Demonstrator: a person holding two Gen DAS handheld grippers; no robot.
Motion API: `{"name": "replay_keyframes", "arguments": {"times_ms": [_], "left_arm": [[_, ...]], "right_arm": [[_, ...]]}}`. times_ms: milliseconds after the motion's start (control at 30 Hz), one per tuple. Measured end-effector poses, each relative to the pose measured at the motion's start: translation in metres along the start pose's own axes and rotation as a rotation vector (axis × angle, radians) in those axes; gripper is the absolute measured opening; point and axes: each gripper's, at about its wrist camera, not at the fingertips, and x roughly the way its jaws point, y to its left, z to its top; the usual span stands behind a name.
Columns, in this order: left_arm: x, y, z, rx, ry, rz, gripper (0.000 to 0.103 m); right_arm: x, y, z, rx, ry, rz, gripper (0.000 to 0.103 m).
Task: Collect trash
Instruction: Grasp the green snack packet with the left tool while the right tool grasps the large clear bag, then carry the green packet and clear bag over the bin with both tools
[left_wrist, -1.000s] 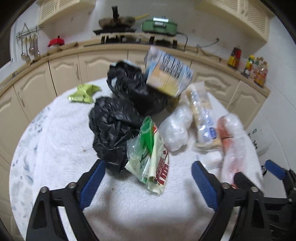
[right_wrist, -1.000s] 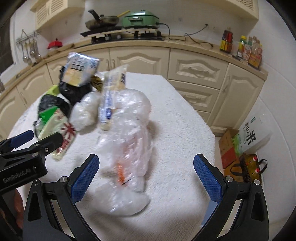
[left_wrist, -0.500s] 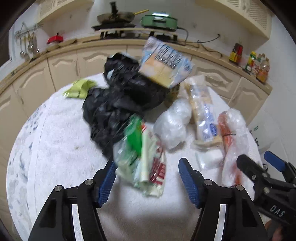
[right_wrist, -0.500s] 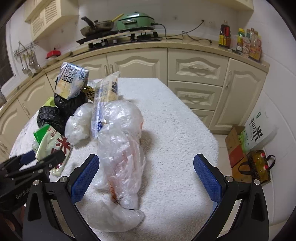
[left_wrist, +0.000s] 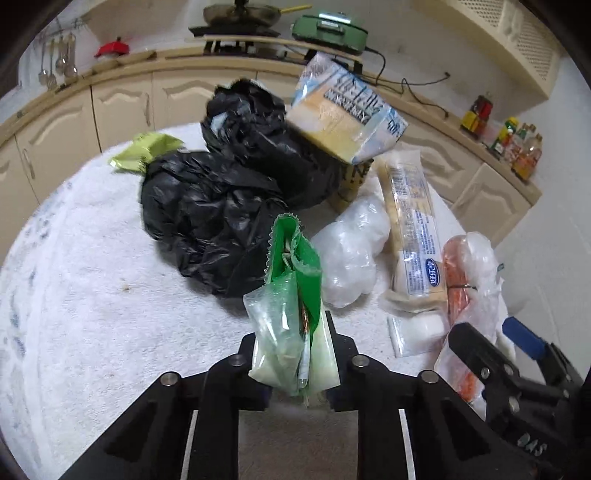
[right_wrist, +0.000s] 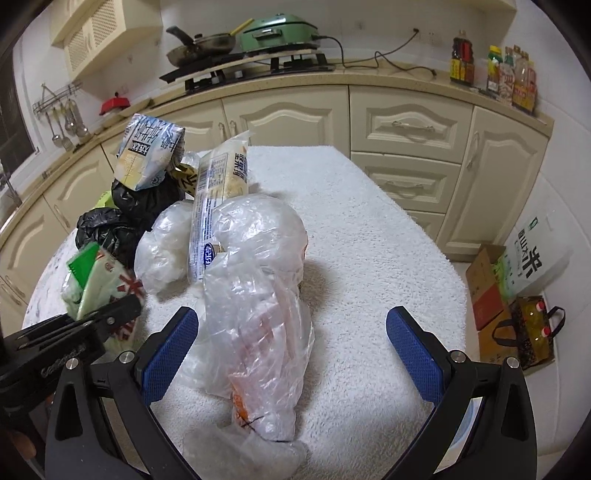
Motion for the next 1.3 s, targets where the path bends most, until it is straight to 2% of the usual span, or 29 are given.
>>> {"name": "replay_keyframes", "arguments": {"times_ms": [133, 200, 267, 300, 367, 633, 900, 1033, 1167, 1300], "left_arm": [[-0.012, 0.004, -0.006, 0.018, -0.025, -0.014, 0.016], [-0.018, 0.007, -0.011, 0.022, -0.03, -0.014, 0.015], [-0.025, 0.008, -0.015, 0.027, -0.03, -0.019, 0.015], [-0.031, 0.008, -0.019, 0.031, -0.037, -0.02, 0.015], [-0.042, 0.004, -0.025, 0.037, -0.046, -0.02, 0.015], [-0.081, -0.008, -0.038, 0.067, -0.094, -0.046, 0.015], [-0.111, -0.039, -0.055, 0.14, -0.118, -0.085, 0.015], [-0.121, -0.063, -0.061, 0.181, -0.119, -0.152, 0.015], [-0.126, -0.093, -0.064, 0.229, -0.129, -0.183, 0.015], [-0.119, -0.144, -0.069, 0.305, -0.099, -0.25, 0.016]], "right_arm": [[0.009, 0.005, 0.001, -0.026, 0.026, 0.008, 0.103], [0.013, 0.008, 0.0, -0.033, 0.031, 0.042, 0.091], [0.012, 0.007, -0.001, -0.007, 0.042, 0.166, 0.055], [0.009, 0.008, -0.002, -0.005, 0.043, 0.168, 0.052], [0.003, 0.011, -0.006, -0.019, 0.036, 0.153, 0.034], [-0.033, -0.008, -0.024, 0.086, -0.001, 0.277, 0.034], [-0.067, -0.027, -0.04, 0.157, -0.051, 0.331, 0.033], [-0.092, -0.041, -0.047, 0.17, -0.104, 0.329, 0.033], [-0.118, -0.065, -0.055, 0.203, -0.153, 0.305, 0.033], [-0.146, -0.1, -0.068, 0.236, -0.207, 0.236, 0.033]]}}
